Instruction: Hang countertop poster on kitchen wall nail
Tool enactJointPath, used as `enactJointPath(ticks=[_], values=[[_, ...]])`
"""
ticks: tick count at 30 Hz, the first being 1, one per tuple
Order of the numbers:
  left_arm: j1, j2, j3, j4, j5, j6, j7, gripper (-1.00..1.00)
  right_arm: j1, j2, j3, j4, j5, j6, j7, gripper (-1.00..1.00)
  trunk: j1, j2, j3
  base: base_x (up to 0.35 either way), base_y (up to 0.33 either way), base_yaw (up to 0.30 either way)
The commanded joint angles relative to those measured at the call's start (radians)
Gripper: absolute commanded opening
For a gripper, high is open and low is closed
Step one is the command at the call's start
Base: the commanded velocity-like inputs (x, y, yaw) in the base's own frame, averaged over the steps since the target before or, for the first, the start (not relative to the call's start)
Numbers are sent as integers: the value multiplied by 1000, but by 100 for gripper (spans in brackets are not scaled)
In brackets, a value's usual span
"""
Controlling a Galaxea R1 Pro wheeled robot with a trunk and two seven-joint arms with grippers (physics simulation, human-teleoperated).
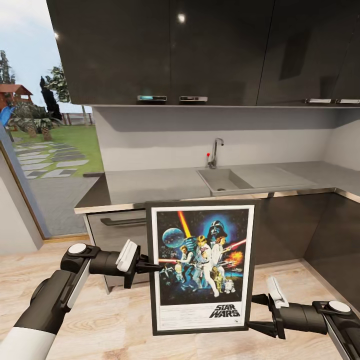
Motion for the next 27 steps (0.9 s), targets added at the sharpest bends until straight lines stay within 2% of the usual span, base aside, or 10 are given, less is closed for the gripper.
enactJointPath(ticks=[1, 4, 5, 22, 23, 27], values=[[-1, 1, -2, 0, 3, 5, 2, -100, -1, 0, 0, 0, -2, 11, 3, 100, 0, -1, -1, 0, 0, 0], [-1, 1, -2, 0, 3, 5, 2, -100, -1, 0, 0, 0, -2, 10, 4, 100, 0, -1, -1, 0, 0, 0], [-1, 1, -2, 0, 3, 5, 2, -100, -1, 0, 0, 0, -2, 10, 4, -100, 0, -1, -1, 0, 0, 0], [-1, 1, -7, 0, 3, 7, 3, -100, -1, 0, 0, -1, -2, 10, 4, -100, 0, -1, -1, 0, 0, 0], [-1, 1, -7, -1, 3, 7, 3, 100, -1, 0, 0, -1, -2, 10, 4, -100, 0, -1, -1, 0, 0, 0], [-1, 1, -8, -4, 3, 7, 3, 100, -1, 0, 0, -1, -2, 10, 4, -100, 0, -1, -1, 0, 0, 0]])
